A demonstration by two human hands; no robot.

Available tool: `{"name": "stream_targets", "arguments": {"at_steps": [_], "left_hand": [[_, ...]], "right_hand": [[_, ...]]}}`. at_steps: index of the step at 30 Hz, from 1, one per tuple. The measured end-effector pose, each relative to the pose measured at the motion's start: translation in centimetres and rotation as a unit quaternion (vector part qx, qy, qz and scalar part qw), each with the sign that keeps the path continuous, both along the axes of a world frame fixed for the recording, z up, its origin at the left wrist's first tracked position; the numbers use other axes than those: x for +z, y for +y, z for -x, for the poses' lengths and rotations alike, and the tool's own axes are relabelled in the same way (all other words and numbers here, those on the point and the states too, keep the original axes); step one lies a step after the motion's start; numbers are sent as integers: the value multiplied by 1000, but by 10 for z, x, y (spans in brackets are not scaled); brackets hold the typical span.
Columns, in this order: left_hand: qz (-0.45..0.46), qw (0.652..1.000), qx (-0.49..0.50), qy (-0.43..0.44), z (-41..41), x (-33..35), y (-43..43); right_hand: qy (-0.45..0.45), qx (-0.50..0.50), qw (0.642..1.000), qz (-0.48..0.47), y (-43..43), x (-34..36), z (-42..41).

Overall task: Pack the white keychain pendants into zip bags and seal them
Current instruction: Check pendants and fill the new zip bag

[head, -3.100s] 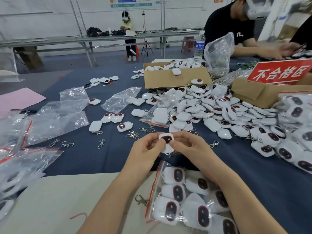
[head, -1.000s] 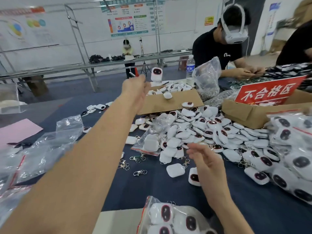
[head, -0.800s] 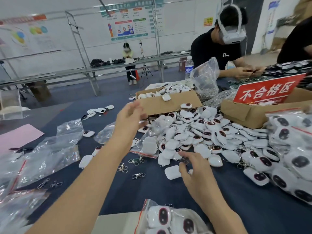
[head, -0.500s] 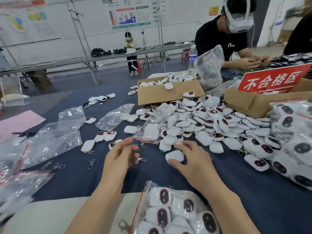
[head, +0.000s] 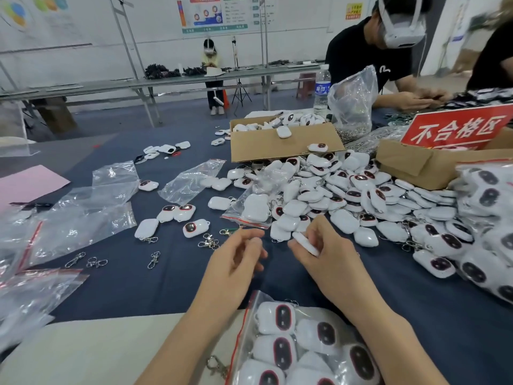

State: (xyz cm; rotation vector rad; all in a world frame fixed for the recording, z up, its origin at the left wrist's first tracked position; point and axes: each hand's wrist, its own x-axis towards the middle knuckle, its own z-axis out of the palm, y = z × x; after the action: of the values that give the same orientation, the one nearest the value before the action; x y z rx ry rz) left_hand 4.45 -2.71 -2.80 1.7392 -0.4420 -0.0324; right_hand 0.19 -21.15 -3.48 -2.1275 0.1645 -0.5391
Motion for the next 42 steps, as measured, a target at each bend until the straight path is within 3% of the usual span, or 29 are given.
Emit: {"name": "stream_targets", "arguments": {"at_steps": [4, 9, 13, 15, 20, 42], "left_hand": [[-17, 997, -67, 27, 6, 3, -9], [-33, 998, -55, 29, 2, 4, -9], [45, 998, -6, 46, -4, 3, -7], [79, 995, 10, 56, -6, 2, -6], [47, 997, -26, 62, -7, -2, -5], [46, 997, -38, 54, -4, 0, -3]], "right_hand": [[8, 54, 997, -49, 10, -2, -2], [39, 110, 992, -51, 16, -3, -4], [44, 180, 970, -160, 24, 1, -4], [36, 166, 964, -207, 22, 1, -7], [45, 163, 939, -301, 14, 1, -9], [70, 149, 931, -325, 24, 13, -5]]}}
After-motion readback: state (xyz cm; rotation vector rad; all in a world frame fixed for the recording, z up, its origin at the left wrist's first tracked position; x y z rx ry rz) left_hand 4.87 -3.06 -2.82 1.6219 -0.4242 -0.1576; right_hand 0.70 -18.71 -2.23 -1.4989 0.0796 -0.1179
